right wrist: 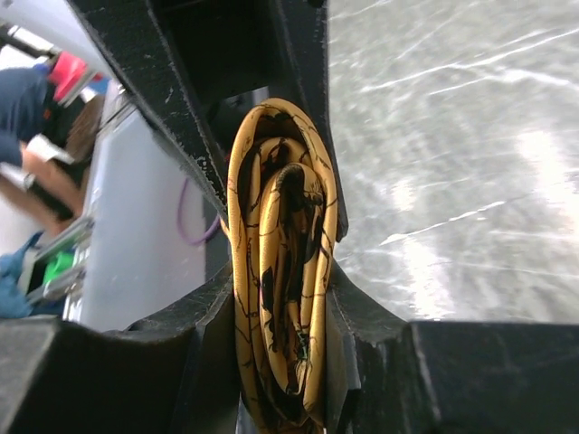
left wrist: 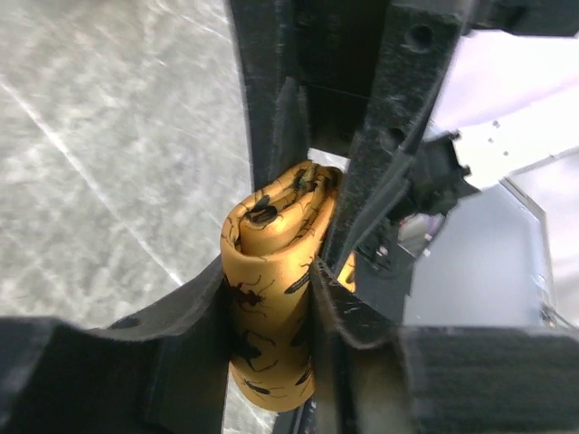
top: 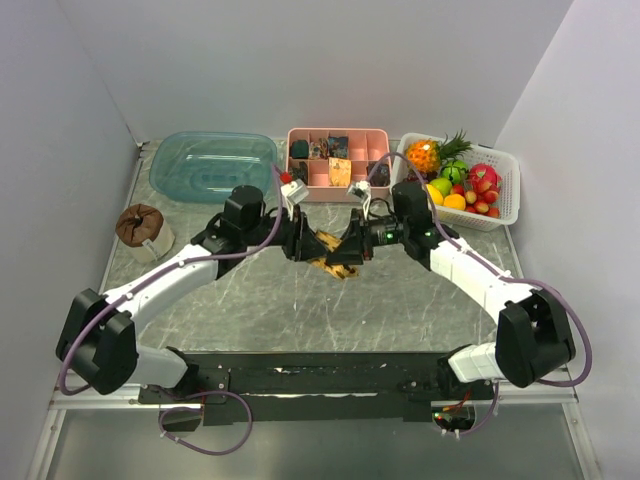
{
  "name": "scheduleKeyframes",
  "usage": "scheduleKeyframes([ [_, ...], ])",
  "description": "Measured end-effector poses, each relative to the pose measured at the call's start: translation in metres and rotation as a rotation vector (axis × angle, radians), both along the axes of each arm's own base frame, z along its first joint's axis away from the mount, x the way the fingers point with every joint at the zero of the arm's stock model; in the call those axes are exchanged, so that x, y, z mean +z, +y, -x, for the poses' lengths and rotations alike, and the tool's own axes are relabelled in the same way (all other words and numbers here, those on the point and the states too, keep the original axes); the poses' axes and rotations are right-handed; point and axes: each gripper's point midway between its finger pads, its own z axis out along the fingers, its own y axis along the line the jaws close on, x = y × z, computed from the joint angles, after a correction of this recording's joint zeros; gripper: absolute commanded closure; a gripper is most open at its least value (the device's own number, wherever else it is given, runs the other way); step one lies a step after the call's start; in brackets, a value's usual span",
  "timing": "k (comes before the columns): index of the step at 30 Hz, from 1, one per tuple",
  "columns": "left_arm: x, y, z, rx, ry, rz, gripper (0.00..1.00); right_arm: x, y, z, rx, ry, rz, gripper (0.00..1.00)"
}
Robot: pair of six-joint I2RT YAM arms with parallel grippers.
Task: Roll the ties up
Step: Place the tie in the storage box.
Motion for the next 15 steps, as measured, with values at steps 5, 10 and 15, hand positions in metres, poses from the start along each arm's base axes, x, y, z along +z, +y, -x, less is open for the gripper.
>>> scheduleKeyframes([
  [5, -0.002, 0.009, -0.034, 0.154, -0.013, -0.056, 0.21, 0.003, -0.001, -0.024, -0.112, -0.015, 0.047, 1.0],
  [10, 0.002, 0.024, -0.07, 0.346, -0.04, -0.124, 0.14, 0.006, -0.001, -0.056, -0.244, -0.039, 0.094, 1.0],
  [15, 0.048, 0.031, -0.099, 0.501, -0.109, -0.045, 0.14, 0.0, -0.001, -0.096, -0.404, -0.039, 0.182, 1.0],
])
